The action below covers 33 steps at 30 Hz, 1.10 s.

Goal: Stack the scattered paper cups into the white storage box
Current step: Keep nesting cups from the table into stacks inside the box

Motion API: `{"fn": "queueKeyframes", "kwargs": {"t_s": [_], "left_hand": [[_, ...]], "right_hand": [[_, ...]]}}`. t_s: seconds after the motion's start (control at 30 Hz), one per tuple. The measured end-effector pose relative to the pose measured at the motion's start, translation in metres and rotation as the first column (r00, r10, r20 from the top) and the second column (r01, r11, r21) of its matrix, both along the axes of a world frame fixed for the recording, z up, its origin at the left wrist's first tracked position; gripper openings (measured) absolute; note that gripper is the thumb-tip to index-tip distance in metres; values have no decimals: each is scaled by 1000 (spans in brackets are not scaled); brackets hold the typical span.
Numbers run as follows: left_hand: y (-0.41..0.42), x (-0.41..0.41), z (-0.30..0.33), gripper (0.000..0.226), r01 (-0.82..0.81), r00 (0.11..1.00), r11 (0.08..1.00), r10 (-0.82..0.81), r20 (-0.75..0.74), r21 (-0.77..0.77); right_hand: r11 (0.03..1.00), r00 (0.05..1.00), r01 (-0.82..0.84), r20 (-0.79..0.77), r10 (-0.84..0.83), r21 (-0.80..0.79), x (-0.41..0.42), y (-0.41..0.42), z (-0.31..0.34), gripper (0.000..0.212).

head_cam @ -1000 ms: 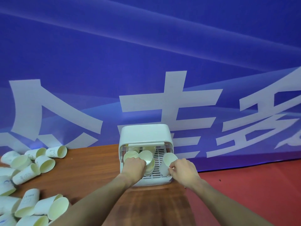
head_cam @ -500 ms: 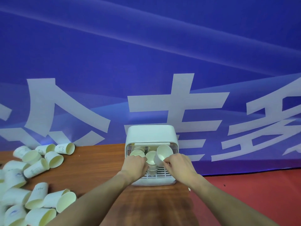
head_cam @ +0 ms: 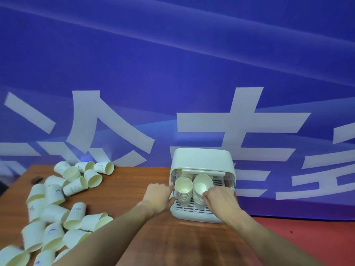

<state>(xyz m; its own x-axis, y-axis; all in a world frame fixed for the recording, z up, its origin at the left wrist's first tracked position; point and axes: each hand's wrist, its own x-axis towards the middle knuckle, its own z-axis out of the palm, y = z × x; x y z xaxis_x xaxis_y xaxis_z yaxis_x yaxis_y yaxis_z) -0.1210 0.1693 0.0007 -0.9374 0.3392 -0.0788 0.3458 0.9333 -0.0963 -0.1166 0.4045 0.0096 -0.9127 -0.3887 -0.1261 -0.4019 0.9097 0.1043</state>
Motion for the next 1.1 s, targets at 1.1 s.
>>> {"fn": "queueKeyframes", "kwargs": {"t_s": [1.1], "left_hand": [[-51,-23,-21,43,-60,990,998,64,126,-32]], "right_hand": [[992,977,74,206,-52,-100,-34,-23,-10,32]]}}
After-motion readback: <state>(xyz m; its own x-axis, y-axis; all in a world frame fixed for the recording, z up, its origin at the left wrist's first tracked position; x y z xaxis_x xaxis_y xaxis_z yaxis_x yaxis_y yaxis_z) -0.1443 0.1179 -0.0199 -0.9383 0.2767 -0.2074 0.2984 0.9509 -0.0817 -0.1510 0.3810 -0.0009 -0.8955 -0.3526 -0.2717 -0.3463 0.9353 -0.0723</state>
